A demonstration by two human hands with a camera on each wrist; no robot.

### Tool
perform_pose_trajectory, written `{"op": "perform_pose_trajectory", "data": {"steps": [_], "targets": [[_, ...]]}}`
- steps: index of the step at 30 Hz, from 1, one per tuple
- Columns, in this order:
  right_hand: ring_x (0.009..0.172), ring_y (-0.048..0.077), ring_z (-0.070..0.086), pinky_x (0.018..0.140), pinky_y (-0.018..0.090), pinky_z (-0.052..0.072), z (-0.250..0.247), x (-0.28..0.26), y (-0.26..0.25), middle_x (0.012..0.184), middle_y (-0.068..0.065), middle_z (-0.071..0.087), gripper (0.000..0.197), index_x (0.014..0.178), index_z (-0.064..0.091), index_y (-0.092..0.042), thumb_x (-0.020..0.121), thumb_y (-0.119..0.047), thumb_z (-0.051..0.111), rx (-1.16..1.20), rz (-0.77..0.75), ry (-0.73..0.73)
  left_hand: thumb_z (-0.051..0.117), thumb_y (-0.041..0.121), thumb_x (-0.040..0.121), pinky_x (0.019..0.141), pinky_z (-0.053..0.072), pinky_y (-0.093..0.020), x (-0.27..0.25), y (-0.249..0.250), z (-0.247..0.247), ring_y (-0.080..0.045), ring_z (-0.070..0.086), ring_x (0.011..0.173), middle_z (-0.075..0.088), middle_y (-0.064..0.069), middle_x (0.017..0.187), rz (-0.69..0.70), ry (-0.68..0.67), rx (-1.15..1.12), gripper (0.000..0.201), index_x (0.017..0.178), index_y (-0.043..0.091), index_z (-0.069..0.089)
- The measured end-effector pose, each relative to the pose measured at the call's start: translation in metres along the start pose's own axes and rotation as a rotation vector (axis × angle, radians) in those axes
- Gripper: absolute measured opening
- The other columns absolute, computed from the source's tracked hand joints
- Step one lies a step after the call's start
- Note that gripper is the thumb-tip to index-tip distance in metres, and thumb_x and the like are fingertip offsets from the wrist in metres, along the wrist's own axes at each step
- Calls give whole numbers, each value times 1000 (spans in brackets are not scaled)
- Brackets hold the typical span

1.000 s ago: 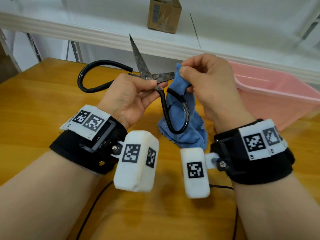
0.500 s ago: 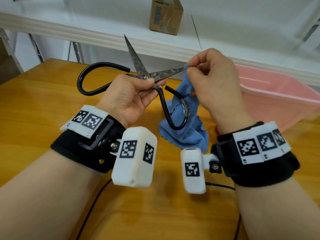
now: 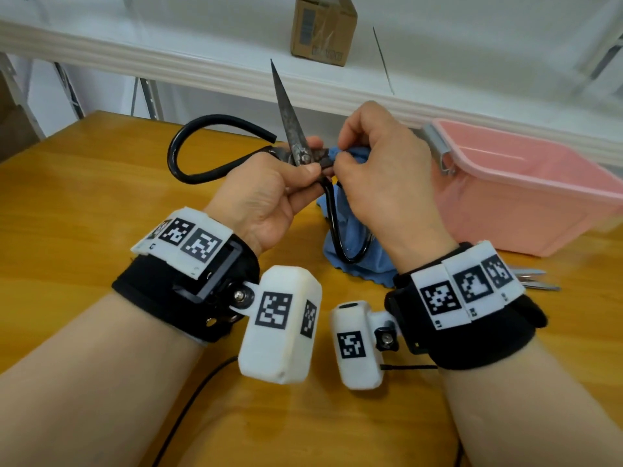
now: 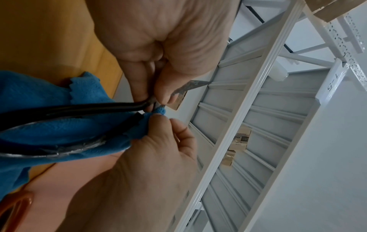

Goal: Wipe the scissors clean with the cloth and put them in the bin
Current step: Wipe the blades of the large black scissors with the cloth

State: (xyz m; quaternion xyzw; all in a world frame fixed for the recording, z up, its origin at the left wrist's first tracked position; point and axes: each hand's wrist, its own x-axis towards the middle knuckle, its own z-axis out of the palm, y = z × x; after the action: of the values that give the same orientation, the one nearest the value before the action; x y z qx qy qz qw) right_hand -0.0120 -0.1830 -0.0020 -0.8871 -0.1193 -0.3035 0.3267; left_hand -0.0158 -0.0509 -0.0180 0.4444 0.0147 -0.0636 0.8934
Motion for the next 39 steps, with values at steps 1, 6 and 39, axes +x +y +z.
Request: {"op": "perform_pose_trajectory", "data": {"steps": [1, 6, 39], "targets": [[75, 7, 55, 62, 18, 42, 0, 0, 2, 82, -6, 61, 15, 87, 56, -20, 84, -6, 61, -1, 14, 7, 49, -15, 87, 83, 59, -31, 0, -1, 0, -24, 71, 96, 72, -14, 99, -3, 1, 9, 35, 114, 1, 64], [66, 2, 50, 57, 13, 39, -5, 3, 10, 77, -6, 55, 14, 91, 53, -17, 86, -6, 59, -37, 73, 30, 48, -16, 87, 83, 59, -31, 0, -3, 0, -27, 70, 102, 70, -20, 111, -1, -10, 20, 36, 114, 1, 63], [71, 29, 58, 67, 45, 53, -21, 14, 1, 82, 17, 63, 26, 74, 50, -25, 76, -5, 66, 404, 74, 135, 48, -12, 88, 78, 59, -29, -1, 13, -3, -26, 72, 95, 73, -17, 94, -8, 36, -163, 24, 100, 3, 62]]}}
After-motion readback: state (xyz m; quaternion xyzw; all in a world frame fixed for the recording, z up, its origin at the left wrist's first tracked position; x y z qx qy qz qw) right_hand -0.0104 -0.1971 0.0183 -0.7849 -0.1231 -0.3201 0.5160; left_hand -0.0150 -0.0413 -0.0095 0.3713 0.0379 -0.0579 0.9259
